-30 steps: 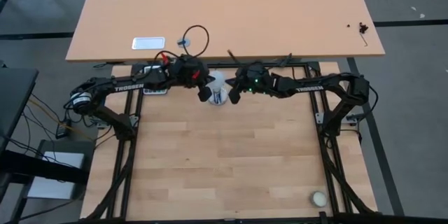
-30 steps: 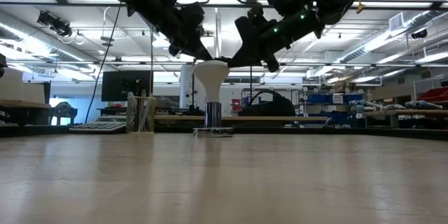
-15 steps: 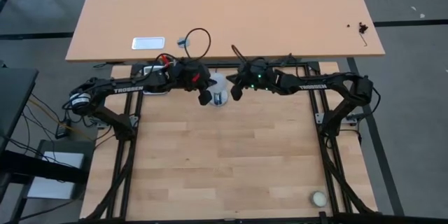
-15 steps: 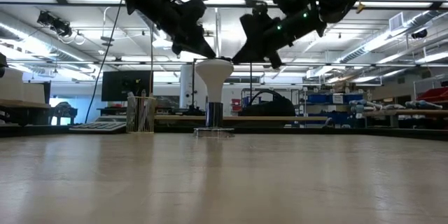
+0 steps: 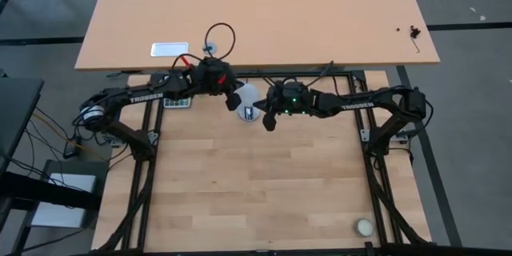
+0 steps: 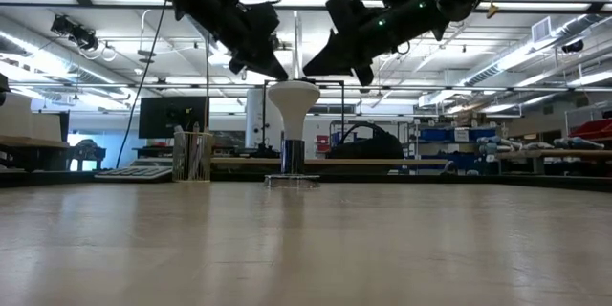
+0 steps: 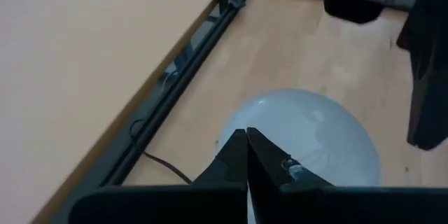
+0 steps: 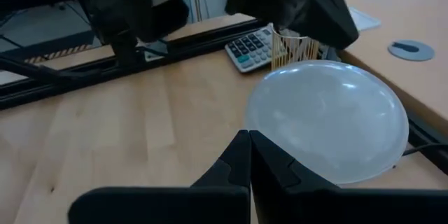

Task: Screw lightbulb
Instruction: Remove the white lightbulb from the silver lamp

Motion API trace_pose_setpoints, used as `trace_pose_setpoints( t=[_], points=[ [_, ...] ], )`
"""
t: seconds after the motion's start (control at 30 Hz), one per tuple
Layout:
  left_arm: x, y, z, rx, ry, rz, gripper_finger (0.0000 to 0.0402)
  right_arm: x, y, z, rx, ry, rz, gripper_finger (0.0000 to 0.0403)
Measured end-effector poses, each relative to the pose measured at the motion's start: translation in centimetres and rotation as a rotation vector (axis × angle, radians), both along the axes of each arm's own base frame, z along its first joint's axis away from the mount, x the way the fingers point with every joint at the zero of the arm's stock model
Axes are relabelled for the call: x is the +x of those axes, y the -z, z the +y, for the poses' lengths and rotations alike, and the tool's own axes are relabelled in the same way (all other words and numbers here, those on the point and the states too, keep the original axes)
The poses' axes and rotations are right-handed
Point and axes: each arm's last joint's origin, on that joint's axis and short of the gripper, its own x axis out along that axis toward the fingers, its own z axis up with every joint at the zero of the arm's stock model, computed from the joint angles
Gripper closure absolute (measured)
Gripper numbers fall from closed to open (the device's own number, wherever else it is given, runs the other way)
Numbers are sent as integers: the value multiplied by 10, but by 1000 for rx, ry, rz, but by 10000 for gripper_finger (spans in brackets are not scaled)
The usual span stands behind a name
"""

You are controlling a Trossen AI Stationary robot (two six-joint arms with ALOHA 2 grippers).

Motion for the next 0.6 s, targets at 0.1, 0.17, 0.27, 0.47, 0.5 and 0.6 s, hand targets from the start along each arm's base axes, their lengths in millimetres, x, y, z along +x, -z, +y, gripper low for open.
trace_pose_setpoints(
  t=[0.1, 0.17, 0.27, 0.47, 0.5, 0.6],
  points=[
    [1, 4, 2, -9, -1, 17, 402, -1, 1, -1, -1, 3, 9, 394],
    [2, 7, 2, -16, 4, 24, 402, -2, 4, -2, 6, 7, 39, 394],
    [4, 10, 3, -16, 6, 29, 402, -3, 5, -3, 9, 10, 52, 394],
    [5, 10, 3, -18, 7, 32, 402, -5, 5, -12, 13, 44, 50, 394],
    [5, 11, 3, -22, 10, 33, 402, -6, 5, -15, 15, 52, 51, 394],
    [4, 11, 3, -33, 14, 39, 402, -8, 5, -21, 24, 75, 46, 394]
  ],
)
